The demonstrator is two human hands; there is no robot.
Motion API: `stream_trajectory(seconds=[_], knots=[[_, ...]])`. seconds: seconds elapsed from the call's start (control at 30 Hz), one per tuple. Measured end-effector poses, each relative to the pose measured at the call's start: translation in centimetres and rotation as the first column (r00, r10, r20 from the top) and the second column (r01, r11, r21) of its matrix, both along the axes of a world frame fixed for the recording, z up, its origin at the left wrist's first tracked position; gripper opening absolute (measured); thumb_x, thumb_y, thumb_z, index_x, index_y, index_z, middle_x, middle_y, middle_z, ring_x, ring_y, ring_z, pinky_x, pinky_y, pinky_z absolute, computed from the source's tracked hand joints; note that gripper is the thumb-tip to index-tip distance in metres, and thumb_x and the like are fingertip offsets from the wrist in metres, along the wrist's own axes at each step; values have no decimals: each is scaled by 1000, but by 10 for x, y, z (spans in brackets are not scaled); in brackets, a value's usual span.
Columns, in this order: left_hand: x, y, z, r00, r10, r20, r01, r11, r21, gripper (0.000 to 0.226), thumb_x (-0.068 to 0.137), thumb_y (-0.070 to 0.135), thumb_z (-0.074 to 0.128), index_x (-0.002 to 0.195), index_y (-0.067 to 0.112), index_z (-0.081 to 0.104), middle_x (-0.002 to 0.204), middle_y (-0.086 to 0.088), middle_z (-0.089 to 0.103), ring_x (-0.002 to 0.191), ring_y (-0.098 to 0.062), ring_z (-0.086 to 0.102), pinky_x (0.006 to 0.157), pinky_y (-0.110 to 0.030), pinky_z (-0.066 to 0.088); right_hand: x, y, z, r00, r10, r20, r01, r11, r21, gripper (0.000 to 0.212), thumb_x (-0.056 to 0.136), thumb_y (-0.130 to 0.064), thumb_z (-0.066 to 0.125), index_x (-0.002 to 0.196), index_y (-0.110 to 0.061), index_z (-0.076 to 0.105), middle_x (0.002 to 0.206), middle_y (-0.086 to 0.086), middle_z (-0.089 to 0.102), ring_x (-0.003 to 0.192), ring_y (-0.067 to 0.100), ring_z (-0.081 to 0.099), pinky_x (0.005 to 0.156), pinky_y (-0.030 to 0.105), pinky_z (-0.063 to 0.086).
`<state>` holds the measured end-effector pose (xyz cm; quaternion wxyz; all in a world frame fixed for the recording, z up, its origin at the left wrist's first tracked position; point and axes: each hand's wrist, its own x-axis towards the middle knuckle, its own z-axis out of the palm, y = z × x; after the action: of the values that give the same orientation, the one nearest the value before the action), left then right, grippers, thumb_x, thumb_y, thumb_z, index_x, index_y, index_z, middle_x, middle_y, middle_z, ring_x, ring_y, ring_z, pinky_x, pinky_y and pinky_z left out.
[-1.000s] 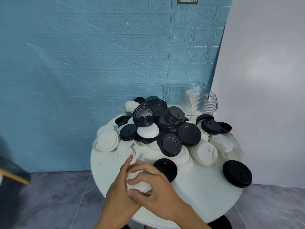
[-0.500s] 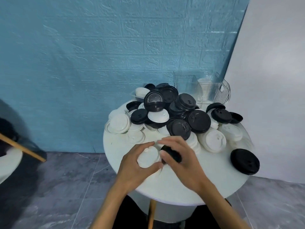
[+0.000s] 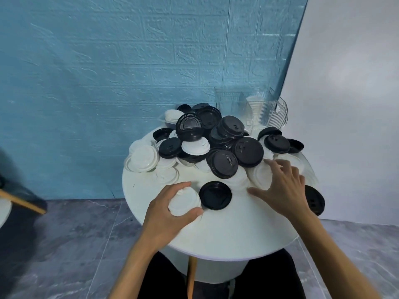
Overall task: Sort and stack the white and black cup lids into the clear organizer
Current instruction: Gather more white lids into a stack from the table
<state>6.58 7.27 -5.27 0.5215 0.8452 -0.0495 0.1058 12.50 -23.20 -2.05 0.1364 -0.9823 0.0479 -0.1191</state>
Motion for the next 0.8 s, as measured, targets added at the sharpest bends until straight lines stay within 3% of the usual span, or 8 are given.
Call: stream_trajectory(seconds=[0.17,0.43,0.6,0.7,0.8], knots=[[0,1,0,1000,-3,-2,3,1000,4,66,59,71,78,121,64,58,126,35,60,120,10,52,91,-16,41,2,0,-2,998,-13,54,12,999,36,82,77,-45,82,147,-27,43,143,4,44,128,33,43,103,47,37],[0,1,0,1000,-5,-12,5,1000,-3,66,59,72,78,122,64,58,125,36,60,120,11,52,90,-14,40,-27,10,22,982,3,190,-39,981,189,75,77,-43,82,142,-26,50,136,2,47,126,29,44,103,44,38],[0,1,0,1000,-11,-25,10,999,-32,67,60,75,78,123,65,58,127,35,60,121,10,53,92,-18,42,-47,52,43,946,213,243,-273,929,249,74,78,-43,80,144,-28,49,134,-7,43,120,12,44,99,25,34],[-1,1,0,999,-1,-54,-1,999,-34,74,58,74,80,127,63,55,127,36,60,120,11,53,90,-22,45,-52,89,48,883,424,200,-469,811,351,75,78,-46,78,145,-31,48,130,-17,42,119,3,45,100,19,36],[-2,2,0,997,5,-74,-7,999,-32,84,59,67,81,134,62,45,126,39,60,117,12,56,89,-21,47,-54,123,43,816,568,113,-557,716,421,71,76,-48,74,141,-42,45,128,-28,41,124,-1,42,104,19,36]])
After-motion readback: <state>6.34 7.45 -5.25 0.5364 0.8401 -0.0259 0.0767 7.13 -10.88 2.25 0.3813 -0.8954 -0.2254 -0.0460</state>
